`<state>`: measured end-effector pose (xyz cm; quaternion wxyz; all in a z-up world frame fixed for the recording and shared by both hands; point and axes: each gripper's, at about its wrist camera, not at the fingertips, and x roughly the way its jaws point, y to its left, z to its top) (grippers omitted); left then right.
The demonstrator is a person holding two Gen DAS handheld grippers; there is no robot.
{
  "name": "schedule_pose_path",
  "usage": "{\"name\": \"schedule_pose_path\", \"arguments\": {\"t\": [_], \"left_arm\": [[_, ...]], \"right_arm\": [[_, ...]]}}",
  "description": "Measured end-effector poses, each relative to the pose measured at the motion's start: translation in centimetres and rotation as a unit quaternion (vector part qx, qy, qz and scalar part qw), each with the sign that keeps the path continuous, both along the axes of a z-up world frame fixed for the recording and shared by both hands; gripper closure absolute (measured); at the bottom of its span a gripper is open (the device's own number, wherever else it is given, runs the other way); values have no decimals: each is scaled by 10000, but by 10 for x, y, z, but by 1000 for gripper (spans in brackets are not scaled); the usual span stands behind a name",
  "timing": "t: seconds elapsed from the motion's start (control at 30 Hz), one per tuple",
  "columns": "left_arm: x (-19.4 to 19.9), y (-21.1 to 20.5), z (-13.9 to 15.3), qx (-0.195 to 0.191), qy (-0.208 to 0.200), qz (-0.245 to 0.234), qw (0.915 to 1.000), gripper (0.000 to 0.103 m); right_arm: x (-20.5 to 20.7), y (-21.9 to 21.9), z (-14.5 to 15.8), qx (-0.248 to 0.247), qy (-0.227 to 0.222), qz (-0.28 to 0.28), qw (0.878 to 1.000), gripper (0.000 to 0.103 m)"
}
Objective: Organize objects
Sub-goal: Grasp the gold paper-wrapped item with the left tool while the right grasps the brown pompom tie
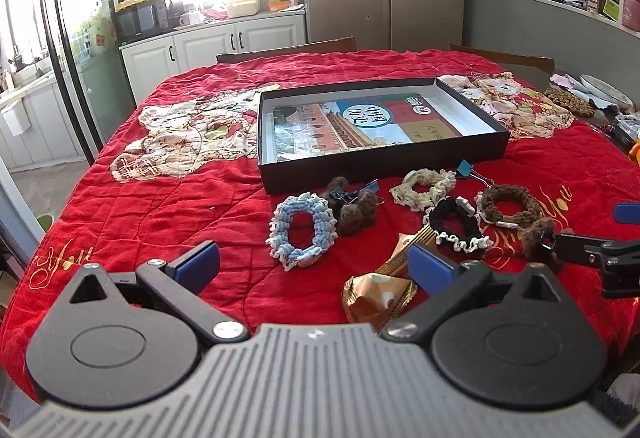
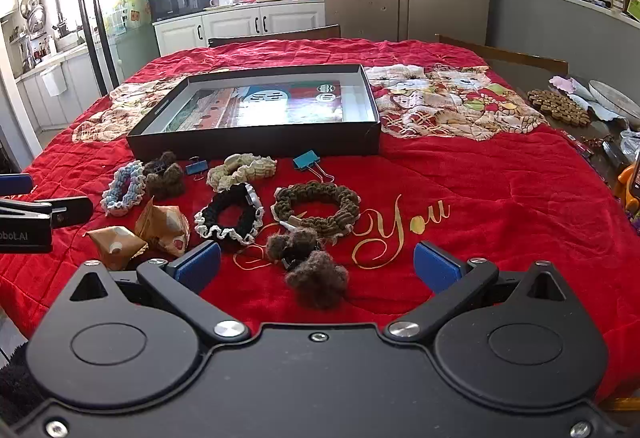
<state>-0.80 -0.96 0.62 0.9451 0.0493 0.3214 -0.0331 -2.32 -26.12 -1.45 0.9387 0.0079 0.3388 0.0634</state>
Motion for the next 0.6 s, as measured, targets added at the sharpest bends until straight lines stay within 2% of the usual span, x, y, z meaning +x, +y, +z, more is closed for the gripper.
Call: {"name": "schedule_pose_path", "arguments": {"t": [0.6], "left_arm": [[2, -4, -8, 85, 163, -236, 9996, 0]], "right_arm": [[1, 3, -2, -23, 40, 50, 10000, 0]]}}
